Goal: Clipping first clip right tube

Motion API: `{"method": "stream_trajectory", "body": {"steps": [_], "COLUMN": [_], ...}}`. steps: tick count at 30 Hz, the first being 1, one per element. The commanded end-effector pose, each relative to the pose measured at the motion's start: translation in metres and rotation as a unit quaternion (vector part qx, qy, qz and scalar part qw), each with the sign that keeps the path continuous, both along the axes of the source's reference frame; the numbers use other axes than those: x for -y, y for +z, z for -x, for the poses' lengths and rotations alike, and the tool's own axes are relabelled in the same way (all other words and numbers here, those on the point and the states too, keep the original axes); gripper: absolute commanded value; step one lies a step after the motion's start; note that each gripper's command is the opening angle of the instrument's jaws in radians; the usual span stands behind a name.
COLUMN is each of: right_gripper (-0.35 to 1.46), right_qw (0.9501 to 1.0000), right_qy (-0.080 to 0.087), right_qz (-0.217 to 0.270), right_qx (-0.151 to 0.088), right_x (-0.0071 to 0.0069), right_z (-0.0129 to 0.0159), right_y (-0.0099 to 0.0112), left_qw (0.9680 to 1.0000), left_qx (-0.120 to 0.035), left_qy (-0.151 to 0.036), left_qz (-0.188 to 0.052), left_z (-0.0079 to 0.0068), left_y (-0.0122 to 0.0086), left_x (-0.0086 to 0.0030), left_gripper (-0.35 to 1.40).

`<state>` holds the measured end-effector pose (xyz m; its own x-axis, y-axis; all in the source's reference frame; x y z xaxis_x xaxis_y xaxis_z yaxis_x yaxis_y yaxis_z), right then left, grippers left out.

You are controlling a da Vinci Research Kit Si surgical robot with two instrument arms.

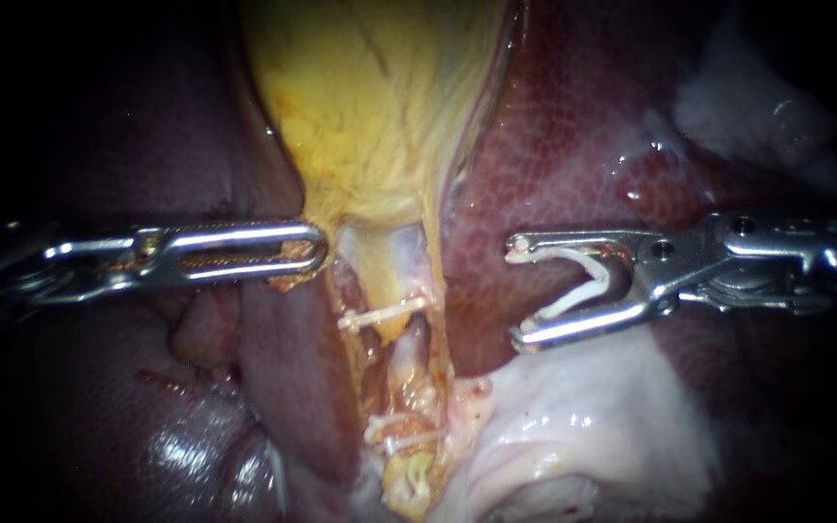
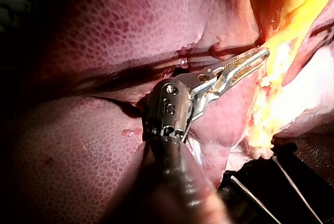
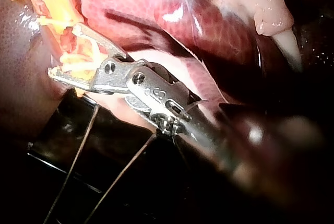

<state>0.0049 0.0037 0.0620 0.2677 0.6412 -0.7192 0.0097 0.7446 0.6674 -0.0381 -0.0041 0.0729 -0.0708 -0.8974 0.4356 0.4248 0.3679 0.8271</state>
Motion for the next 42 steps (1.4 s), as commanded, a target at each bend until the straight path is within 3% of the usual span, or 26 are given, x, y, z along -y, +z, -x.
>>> {"method": "stream_trajectory", "body": {"steps": [1,4,9,14,20,29,35,42], "right_gripper": [0.6,0.6,0.6,0.6,0.6,0.6,0.6,0.6], "right_qw": [1.0,1.0,0.9999,0.9996,0.9986,0.9973,0.9968,0.9951], "right_qy": [0.0,-0.003,-0.014,-0.028,-0.046,-0.055,-0.059,-0.075], "right_qz": [0.0,0.001,0.003,-0.004,-0.023,-0.04,-0.046,-0.063], "right_qx": [0.0,-0.002,-0.009,-0.008,0.012,0.027,0.026,0.016], "right_x": [0.0,0.0003,0.0017,0.0039,0.0061,0.0069,0.0072,0.0083], "right_z": [0.0,-0.0001,-0.0009,-0.0027,-0.0047,-0.0074,-0.0089,-0.0098], "right_y": [0.0,0.0003,0.0018,0.0046,0.0093,0.0143,0.0153,0.0152], "left_qw": [1.0,1.0,0.9998,0.9997,0.9997,0.9997,0.9997,0.9997], "left_qx": [0.001,0.005,0.005,0.004,0.003,0.003,0.003,0.002], "left_qy": [0.001,0.005,-0.012,-0.021,-0.021,-0.022,-0.022,-0.022], "left_qz": [-0.001,-0.005,-0.013,-0.01,-0.009,-0.009,-0.009,-0.009], "left_z": [-0.0002,-0.0017,-0.0051,-0.007,-0.007,-0.007,-0.0069,-0.0067], "left_y": [-0.0002,-0.0015,-0.0046,-0.0056,-0.0056,-0.0058,-0.0058,-0.0057], "left_x": [-0.0002,-0.0009,-0.0026,-0.0028,-0.0026,-0.0025,-0.0025,-0.0024], "left_gripper": [-0.35,-0.35,-0.35,-0.35,-0.35,-0.35,-0.35,-0.35]}}
